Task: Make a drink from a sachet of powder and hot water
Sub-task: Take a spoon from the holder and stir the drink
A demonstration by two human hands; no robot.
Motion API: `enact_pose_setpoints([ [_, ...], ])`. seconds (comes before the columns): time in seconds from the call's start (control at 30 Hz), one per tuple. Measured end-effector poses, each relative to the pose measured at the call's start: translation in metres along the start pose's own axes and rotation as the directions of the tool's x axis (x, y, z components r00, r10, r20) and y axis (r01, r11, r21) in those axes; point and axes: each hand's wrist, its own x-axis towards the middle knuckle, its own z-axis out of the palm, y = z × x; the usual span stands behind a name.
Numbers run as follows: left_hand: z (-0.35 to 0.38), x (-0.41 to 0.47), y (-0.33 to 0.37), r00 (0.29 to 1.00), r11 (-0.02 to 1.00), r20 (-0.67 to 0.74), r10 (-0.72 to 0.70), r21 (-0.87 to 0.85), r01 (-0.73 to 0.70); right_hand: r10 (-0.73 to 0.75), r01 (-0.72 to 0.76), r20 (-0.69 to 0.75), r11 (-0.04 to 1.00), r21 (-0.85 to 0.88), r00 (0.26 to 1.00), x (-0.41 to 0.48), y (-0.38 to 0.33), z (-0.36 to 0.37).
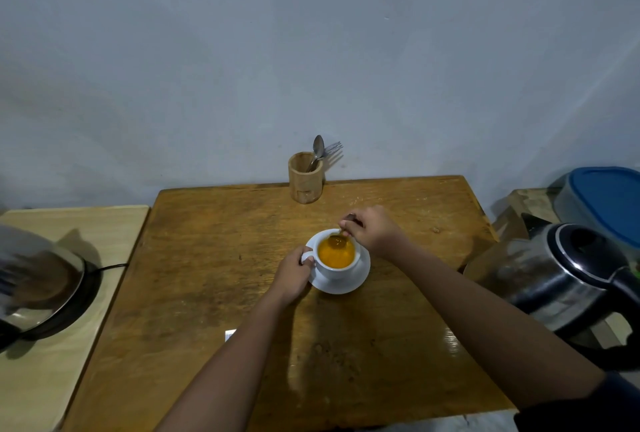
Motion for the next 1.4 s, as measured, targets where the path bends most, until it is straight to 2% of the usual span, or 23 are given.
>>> enact_pose_setpoints([
  [0.1, 0.001, -0.001, 0.001, 1.000, 1.000, -0.001, -0.001, -0.001, 0.001, -0.066, 0.081, 0.098, 0.985, -0.155, 0.993, -0.002, -0.001, -0.007],
  [0.27, 0.001, -0.002, 0.001, 1.000, 1.000, -0.007, 0.009, 0.001, -0.009, -0.082, 0.125, 0.216, 0.973, -0.194, 0.973, -0.002, -0.004, -0.007],
  [0.43, 0.001, -0.001, 0.001, 1.000, 1.000, -0.013, 0.009, 0.007, -0.009, -0.060, 0.054, 0.116, 0.997, 0.048, 0.991, -0.001, -0.008, 0.004],
  [0.6, 0.003, -0.001, 0.000, 1.000, 1.000, -0.023, -0.001, 0.007, 0.002, -0.017, 0.023, -0.039, 0.989, 0.146, 0.999, 0.000, -0.003, 0.013],
  [0.77, 0.003, 0.000, 0.000, 1.000, 1.000, -0.019, -0.013, 0.013, 0.013, -0.041, 0.040, -0.041, 0.999, -0.019, 0.998, -0.001, -0.001, 0.008],
  [0.93, 0.003, 0.002, -0.002, 1.000, 1.000, -0.020, -0.014, 0.026, 0.015, -0.010, 0.031, 0.136, 0.988, -0.153, 0.991, 0.003, -0.005, -0.003],
  [1.03, 0.003, 0.001, -0.001, 1.000, 0.999, -0.019, -0.023, 0.031, 0.023, 0.001, 0.021, 0.163, 0.991, -0.130, 0.987, 0.004, -0.009, -0.004],
  [1.17, 0.003, 0.000, 0.001, 1.000, 1.000, -0.014, -0.004, 0.011, 0.004, -0.027, 0.018, 0.126, 0.997, 0.071, 0.992, 0.002, -0.010, 0.004],
  [1.23, 0.002, 0.000, 0.001, 1.000, 1.000, -0.013, -0.003, 0.014, 0.003, -0.036, 0.026, 0.088, 0.993, 0.112, 0.996, 0.002, -0.010, 0.008],
  [1.4, 0.002, 0.002, -0.002, 1.000, 0.999, -0.007, -0.011, 0.037, 0.011, -0.053, 0.053, 0.094, 0.999, 0.010, 0.994, 0.005, -0.009, 0.005],
])
